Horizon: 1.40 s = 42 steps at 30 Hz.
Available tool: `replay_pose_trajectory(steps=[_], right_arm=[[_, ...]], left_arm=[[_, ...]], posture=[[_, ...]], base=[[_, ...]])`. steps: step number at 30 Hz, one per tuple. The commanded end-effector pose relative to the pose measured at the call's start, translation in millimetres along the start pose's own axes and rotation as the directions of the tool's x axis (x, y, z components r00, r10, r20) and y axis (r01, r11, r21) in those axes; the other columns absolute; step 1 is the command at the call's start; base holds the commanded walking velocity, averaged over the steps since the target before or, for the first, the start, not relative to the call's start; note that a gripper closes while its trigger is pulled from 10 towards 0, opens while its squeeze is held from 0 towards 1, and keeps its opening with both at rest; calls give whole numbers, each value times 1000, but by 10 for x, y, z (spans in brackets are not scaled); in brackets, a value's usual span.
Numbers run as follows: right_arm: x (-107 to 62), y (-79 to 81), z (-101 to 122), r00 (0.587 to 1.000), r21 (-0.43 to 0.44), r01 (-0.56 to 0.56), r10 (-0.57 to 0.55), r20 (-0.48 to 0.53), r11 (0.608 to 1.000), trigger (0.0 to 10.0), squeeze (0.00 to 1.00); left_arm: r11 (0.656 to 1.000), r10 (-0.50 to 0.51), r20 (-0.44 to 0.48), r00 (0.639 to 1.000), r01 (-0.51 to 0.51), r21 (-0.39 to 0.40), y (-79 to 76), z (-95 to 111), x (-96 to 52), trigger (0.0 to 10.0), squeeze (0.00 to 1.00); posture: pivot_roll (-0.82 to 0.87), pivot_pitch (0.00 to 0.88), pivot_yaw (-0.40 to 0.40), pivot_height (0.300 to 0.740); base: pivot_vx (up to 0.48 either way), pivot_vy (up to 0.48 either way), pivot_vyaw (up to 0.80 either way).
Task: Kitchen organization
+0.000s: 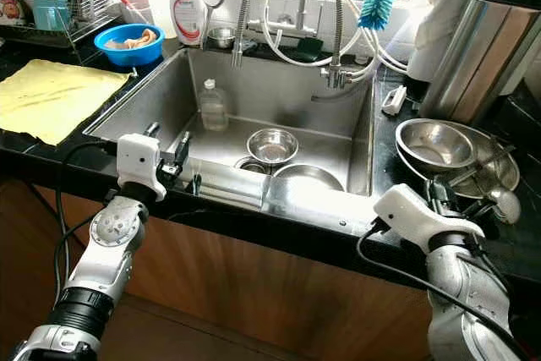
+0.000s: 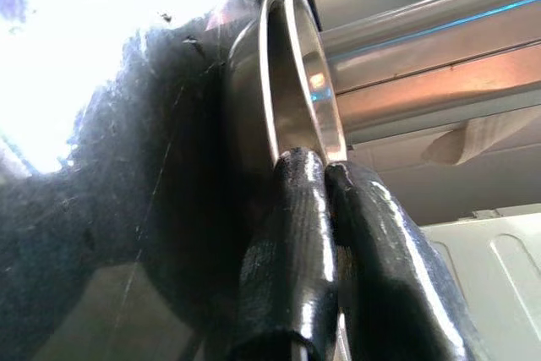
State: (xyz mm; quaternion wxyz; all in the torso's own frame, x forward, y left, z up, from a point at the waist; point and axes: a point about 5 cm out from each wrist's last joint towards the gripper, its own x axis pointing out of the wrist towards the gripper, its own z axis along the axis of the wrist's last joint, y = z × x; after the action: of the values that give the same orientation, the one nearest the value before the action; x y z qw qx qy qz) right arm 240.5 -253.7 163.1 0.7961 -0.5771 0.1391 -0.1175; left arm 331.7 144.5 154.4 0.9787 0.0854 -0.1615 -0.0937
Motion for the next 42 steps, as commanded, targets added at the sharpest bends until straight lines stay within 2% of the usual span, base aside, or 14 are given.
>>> replay_pose_trajectory(steps=[1,3,6,7,8,9,25,27,29,30,31,35,38,42], right_arm=[[9,9,-6,1000,13,-14,14,-7,1000,1765,0],[8,11,-4,1000,16,-13,13,-8,1000,2745,0],[8,5,-2,1000,16,-9,9,-8,1000,2902,0],[7,-3,-1,1000,12,-1,1,-7,1000,3843,0],[9,-27,-3,1000,6,17,-17,-8,1000,9569,0],[14,-81,-3,999,0,53,-53,-11,999,10000,0],[7,-558,94,931,-45,364,-363,35,930,10000,0],[-8,-614,256,913,41,383,-385,135,923,10000,0],[-16,-614,419,906,155,334,-362,219,930,10000,0],[-26,-592,611,902,318,216,-313,296,923,10000,0],[-43,-582,742,891,374,148,-288,352,915,10000,0],[-87,-526,954,858,441,16,-239,455,897,10000,0],[-99,-451,1134,828,553,-142,-208,521,821,10000,0],[-55,-459,1177,817,578,-174,-211,537,797,10000,0]], left_arm=[[1000,-9,10,1000,9,13,1,27,5,10000,0],[1000,-9,8,1000,9,14,2,24,4,10000,0],[1000,-10,9,1000,9,13,0,27,6,10000,0],[1000,-10,9,1000,10,13,-3,27,6,10000,0],[1000,-10,10,1000,10,12,-5,26,5,10000,0],[1000,-11,10,1000,10,11,-8,24,4,10000,0],[1000,-11,10,1000,11,2,-34,17,-4,10000,0],[1000,-10,11,1000,10,2,-32,17,-4,10000,0],[1000,-9,11,1000,9,3,-32,18,-2,10000,0],[1000,-9,12,1000,9,2,-31,20,0,10000,0],[1000,-9,13,1000,9,2,-31,21,0,10000,0],[1000,-8,14,1000,8,2,-31,21,-3,10000,0],[1000,-6,15,1000,6,2,-36,24,-5,10000,0],[1000,-4,16,1000,3,4,-27,26,-2,10000,0]], posture=[[-7,0,-20,740],[-7,0,-20,740],[-10,0,-19,740],[-11,0,-20,740],[-11,0,-20,740],[-11,0,-20,740],[-11,0,-25,740],[-15,0,-24,740],[-14,0,-23,740],[-14,0,-23,740],[-15,0,-25,740],[-13,0,-27,740],[-11,0,-28,740],[-6,0,-30,740]], base=[[0,0,0],[0,0,0],[0,0,0],[0,0,0],[0,0,0],[0,0,0],[0,0,0],[0,0,0],[0,0,0],[0,0,0],[0,0,0],[0,0,0],[0,0,0],[0,0,0]])
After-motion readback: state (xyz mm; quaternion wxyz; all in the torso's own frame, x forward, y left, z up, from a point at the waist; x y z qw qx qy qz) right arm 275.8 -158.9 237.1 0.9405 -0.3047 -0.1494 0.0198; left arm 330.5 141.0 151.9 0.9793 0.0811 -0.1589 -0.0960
